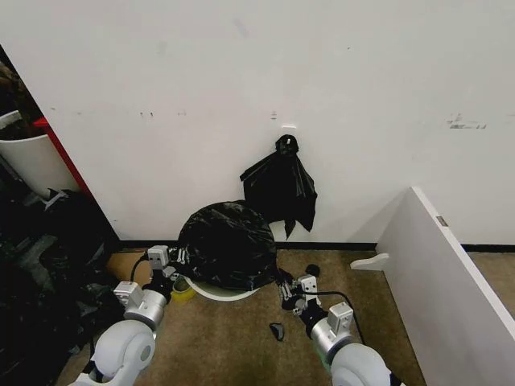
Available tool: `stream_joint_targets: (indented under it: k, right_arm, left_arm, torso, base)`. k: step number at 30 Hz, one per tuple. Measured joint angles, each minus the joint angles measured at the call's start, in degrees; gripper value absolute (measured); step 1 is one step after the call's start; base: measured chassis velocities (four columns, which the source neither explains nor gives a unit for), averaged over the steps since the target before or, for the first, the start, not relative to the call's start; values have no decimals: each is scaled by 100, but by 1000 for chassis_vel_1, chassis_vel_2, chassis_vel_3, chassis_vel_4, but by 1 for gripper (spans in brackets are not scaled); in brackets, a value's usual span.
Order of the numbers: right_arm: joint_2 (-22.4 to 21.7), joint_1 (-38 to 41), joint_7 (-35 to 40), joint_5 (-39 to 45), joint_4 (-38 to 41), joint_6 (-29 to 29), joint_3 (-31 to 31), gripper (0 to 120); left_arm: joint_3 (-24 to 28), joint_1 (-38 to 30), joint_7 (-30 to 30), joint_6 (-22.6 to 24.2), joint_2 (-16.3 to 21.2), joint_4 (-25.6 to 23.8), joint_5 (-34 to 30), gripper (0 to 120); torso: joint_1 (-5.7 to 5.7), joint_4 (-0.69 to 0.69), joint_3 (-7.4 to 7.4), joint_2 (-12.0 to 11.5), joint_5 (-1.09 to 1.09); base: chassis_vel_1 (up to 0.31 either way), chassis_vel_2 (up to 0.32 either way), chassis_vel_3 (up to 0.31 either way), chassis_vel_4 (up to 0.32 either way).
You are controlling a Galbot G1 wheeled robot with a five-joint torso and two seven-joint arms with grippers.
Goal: Place the garbage bag over the trash bin.
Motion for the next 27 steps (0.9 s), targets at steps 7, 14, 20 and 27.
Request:
stream_joint_targets:
  k: [7, 14, 20, 27]
  right_arm:
    - [32, -272, 187, -143, 201, -87, 486, 56]
    - [-215, -847, -168, 49, 1148, -331, 1065, 86]
    - [-671, -841, -818, 307, 1698, -656, 577, 100]
    - [-786, 352, -475, 1970, 1658, -1444, -285, 100]
  left_arm:
    - [-30, -86, -187, 0, -22, 110, 36, 1]
    - [-14, -189, -182, -169, 4, 228, 538, 1]
    - [178, -227, -13, -351, 27, 264, 948, 1]
    - [408, -208, 183, -658, 76, 333, 1372, 1]
  torso:
    - [0, 0, 0, 0, 1]
    - [0, 0, 0, 0, 0]
    - [0, -1, 0, 0, 0]
    - [0, 1, 1, -1, 0]
  base:
    - [0, 0, 0, 0]
    - [0, 0, 0, 0]
    - [0, 0, 0, 0]
    - [0, 0, 0, 0]
